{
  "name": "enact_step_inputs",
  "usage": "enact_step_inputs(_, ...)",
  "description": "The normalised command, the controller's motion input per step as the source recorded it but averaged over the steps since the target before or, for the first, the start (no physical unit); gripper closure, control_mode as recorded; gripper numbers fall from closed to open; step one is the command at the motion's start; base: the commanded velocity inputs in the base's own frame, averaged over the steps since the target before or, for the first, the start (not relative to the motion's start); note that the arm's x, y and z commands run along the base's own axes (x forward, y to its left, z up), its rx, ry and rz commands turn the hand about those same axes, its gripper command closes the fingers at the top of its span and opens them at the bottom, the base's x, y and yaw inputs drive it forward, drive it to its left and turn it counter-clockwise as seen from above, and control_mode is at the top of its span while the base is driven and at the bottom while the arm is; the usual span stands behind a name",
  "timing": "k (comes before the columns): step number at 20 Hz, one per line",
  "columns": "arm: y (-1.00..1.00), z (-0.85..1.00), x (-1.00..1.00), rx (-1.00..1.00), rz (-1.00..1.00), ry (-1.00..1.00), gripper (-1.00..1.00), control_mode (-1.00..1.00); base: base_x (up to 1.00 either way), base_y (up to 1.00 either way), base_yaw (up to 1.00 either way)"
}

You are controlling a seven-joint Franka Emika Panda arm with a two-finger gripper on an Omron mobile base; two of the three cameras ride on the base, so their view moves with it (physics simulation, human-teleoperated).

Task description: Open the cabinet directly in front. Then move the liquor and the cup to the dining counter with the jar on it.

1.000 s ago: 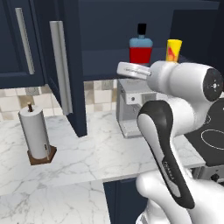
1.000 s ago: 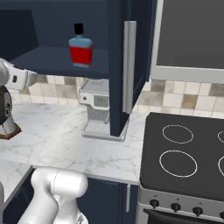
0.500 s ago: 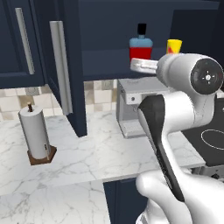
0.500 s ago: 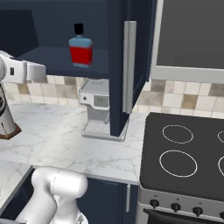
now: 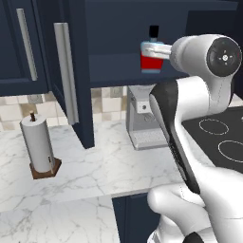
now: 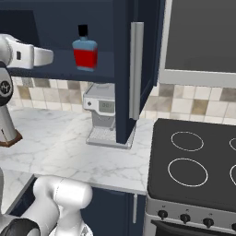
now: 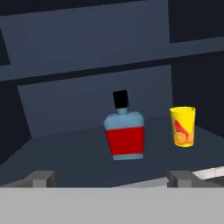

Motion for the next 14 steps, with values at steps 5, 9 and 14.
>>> enact_step_inputs(5,-0.14,0.10,0.41,-0.02,0.00,0.00,-1.00,-1.00,0.00,0.00,0.00)
enact_step_inputs(9,-0.42,0.00,0.34,-0.03,-0.05,0.00,-1.00,-1.00,0.00,0.00,0.00)
enact_step_inputs(14,-0.17,0.07,0.31,-0.01,-0.01,0.00,-1.00,-1.00,0.00,0.00,0.00)
